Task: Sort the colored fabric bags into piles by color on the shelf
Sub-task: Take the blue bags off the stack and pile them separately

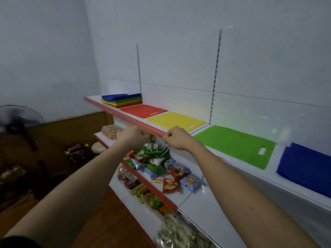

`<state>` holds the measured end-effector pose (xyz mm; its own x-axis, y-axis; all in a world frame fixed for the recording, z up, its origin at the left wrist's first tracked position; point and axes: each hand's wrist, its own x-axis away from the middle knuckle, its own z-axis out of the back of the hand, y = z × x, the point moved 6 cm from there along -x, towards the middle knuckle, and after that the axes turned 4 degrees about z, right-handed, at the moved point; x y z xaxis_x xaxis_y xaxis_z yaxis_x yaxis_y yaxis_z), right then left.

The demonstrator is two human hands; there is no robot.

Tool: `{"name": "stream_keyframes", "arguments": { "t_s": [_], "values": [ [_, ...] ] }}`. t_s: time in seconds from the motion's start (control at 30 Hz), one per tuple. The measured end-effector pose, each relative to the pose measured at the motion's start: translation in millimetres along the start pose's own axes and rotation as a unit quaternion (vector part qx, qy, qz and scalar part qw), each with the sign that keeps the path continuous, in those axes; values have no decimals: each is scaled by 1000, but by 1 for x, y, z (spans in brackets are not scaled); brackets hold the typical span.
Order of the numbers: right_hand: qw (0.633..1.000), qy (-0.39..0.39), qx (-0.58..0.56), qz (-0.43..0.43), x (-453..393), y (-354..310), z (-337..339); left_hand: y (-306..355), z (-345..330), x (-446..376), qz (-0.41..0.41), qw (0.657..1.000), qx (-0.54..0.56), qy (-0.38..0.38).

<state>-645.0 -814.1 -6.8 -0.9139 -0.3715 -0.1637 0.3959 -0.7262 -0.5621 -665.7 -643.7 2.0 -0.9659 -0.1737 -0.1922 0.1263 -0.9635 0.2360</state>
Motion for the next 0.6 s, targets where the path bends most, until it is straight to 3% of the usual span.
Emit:
{"name": "stream_keyframes", "arguments": {
  "t_s": [0.13,0.37,0.6],
  "values": [
    [998,-56,18,36,-52,-65,-68,-104,0,-20,68,997,9,-32],
    [994,-86,20,72,-140,-155,-156,-257,14,-51,131,991,9,-1],
    [989,-104,25,100,-226,-209,-221,-360,20,-97,172,984,33,9]
  ]
}}
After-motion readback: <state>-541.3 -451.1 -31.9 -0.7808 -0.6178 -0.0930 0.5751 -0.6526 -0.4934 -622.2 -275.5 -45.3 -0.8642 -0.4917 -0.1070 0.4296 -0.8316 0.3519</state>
